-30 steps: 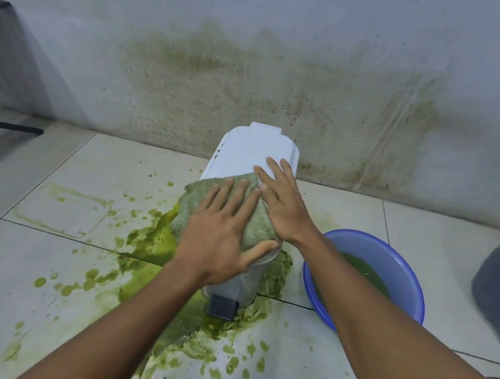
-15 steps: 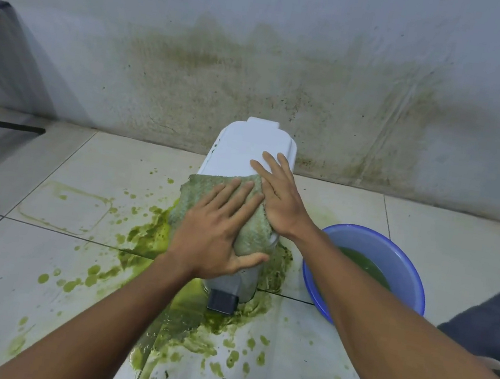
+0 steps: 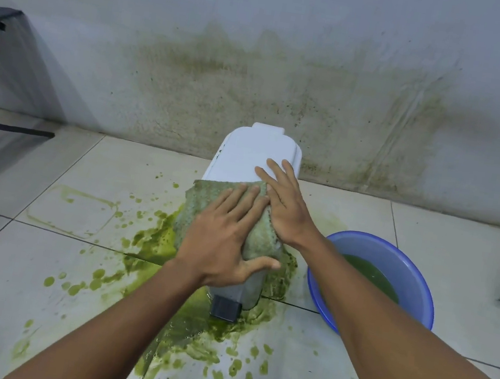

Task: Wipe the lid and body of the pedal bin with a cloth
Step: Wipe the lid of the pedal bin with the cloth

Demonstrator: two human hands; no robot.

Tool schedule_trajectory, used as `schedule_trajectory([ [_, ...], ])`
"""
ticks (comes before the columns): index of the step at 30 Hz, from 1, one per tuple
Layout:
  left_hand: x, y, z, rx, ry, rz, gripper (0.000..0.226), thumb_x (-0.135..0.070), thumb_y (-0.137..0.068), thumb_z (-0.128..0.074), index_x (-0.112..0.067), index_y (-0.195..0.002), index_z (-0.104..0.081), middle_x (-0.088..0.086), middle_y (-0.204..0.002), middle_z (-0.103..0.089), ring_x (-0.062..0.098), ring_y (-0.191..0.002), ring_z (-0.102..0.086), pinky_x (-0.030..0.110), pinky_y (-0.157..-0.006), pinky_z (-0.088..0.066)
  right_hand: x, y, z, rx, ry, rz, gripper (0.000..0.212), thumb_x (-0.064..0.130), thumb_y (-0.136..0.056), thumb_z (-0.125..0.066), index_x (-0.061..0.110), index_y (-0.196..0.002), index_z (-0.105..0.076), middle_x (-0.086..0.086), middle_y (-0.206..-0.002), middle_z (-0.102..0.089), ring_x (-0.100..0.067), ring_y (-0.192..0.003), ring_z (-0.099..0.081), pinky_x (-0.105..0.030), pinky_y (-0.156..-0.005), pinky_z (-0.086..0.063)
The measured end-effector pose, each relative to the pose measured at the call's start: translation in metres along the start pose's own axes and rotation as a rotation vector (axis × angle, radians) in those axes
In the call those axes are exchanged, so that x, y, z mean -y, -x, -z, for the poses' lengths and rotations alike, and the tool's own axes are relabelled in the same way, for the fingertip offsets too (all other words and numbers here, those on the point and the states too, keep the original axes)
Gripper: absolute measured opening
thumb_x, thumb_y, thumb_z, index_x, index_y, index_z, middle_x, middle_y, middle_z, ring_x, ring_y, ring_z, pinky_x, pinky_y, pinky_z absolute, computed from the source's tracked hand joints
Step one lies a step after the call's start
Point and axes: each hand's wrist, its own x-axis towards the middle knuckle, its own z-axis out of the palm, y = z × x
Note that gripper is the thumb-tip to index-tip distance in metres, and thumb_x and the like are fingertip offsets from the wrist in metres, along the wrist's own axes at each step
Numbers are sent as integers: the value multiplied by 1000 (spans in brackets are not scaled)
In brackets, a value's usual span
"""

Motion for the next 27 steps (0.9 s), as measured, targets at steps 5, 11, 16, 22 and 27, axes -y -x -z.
schedule_trajectory([
  [5,34,-6,15,75,199,146,83,-71,-96,-10,-24,-164,-6,-7,-171,-2,6,-157,5,32,-129,2,-2,1,-3,-34,-14,12,41,22,-107,-36,20,-146,-48,3,-161,-27,-10,-152,-2,-36,-124,-4],
  [11,18,-56,10,212,86,327,81,-62,-103,-12,-10,-161,13,7,-170,17,21,-157,18,41,-128,8,-4,-1,-5,-45,-21,6,47,31,-101,-30,21,-144,-50,12,-156,-28,-12,-152,-5,-30,-124,-4],
  [16,5,-12,9,61,93,238,75,-61,-104,-7,-17,-164,1,-1,-171,8,12,-157,14,35,-128,9,-6,-1,-5,-41,-39,12,47,34,-102,-33,22,-144,-50,12,-157,-27,-8,-151,-4,-29,-122,-5],
  [22,5,32,-17,-361,269,334,68,-53,-103,-38,-10,-156,-39,6,-165,-33,20,-157,-18,46,-127,-17,-3,0,-3,-27,-27,-1,48,36,-102,-33,22,-144,-51,7,-161,-28,-3,-150,-2,-31,-123,-5],
  [27,-32,38,-33,-358,188,327,65,-46,-105,-32,-6,-156,-37,12,-167,-27,33,-157,-14,53,-127,-11,-1,2,-2,-22,-57,-8,43,29,-105,-36,19,-143,-52,4,-161,-28,-3,-149,-2,-28,-121,-6],
])
